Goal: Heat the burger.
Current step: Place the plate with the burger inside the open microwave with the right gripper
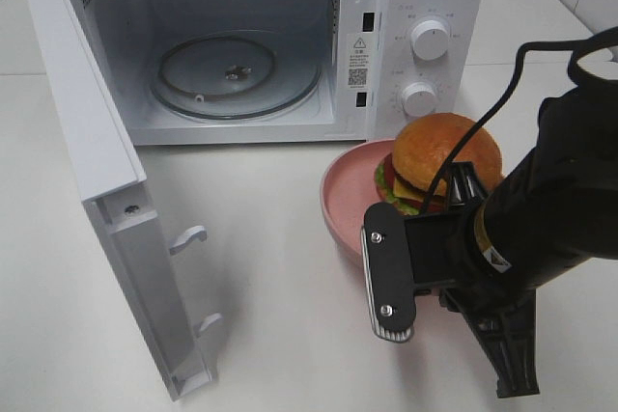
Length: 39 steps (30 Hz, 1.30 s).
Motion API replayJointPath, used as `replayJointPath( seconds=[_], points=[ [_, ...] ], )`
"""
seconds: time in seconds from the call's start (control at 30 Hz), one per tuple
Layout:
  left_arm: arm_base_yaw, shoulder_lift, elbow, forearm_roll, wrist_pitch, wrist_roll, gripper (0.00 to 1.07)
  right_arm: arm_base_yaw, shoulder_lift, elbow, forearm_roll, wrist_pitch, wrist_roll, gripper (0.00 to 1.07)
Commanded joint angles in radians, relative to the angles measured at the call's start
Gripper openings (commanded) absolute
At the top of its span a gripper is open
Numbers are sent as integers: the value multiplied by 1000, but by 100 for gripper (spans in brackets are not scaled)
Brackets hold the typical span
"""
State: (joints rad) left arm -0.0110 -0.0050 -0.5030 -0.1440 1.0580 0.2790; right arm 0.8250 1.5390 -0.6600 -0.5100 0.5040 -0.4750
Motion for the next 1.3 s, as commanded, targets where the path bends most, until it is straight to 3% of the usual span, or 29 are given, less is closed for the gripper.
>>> replayJointPath(
  seconds=[0.03,0.33,0.8,1.3],
  points=[
    [-2,-20,3,1,-11,2,0,2,-14,-1,-37,-40,-112,0],
    [-2,-20,3,1,-11,2,0,2,-14,-1,-38,-82,-492,0],
    [-2,-20,3,1,-11,2,0,-2,-7,-13,-39,-273,-614,0],
    [-2,-20,3,1,-11,2,0,-19,155,-217,-34,-300,-685,0]
  ],
)
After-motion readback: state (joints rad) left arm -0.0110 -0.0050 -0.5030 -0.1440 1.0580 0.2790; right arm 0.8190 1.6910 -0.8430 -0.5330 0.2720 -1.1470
